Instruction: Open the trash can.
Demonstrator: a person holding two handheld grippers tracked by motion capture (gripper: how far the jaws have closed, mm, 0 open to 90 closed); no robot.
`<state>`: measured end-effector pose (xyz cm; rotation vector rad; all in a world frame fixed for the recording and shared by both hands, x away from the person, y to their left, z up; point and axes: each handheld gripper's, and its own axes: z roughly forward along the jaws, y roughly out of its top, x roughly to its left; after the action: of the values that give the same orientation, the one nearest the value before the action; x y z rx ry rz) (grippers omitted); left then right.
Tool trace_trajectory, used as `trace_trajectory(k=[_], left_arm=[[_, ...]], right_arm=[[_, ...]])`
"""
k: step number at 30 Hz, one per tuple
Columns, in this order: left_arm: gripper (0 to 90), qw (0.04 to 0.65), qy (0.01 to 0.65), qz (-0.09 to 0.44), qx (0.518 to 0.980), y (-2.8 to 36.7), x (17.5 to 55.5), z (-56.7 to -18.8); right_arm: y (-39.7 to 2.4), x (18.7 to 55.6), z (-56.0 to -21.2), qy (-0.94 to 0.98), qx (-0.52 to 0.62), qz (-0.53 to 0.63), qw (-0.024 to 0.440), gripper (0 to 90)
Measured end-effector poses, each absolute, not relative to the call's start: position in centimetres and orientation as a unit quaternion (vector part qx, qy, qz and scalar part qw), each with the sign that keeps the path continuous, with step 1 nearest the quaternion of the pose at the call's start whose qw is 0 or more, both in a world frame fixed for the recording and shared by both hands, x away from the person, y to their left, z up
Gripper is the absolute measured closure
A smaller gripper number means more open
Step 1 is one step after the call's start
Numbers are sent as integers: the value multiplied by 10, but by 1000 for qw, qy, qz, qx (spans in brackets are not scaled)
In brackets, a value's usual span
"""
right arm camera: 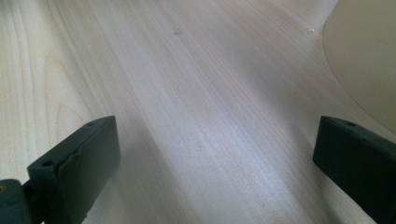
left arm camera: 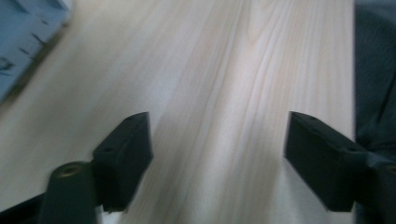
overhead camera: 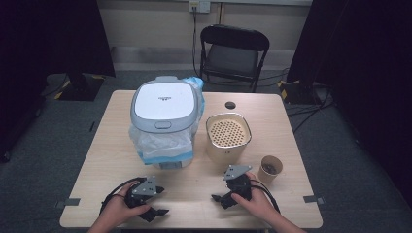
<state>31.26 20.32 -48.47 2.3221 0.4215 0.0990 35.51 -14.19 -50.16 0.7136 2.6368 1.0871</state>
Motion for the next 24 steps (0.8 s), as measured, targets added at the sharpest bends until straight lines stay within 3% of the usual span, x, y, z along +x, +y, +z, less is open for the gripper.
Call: trace_trajectory(k=[1, 3, 5, 24], left_arm=[[132, 385, 173, 38, 906, 205, 312, -481], [186, 394, 181, 34, 900, 207, 313, -472], [156, 401, 187, 30, 897, 208, 312, -468], [160, 440, 176, 32, 880, 230, 304, -352]], right_arm=[[-142, 355, -502, 892, 241, 368, 100, 0], [-142, 356, -502, 893, 240, 368, 100, 0], [-141, 356, -502, 893, 241, 367, 100, 0], [-141, 356, -502, 893, 240, 368, 101, 0]])
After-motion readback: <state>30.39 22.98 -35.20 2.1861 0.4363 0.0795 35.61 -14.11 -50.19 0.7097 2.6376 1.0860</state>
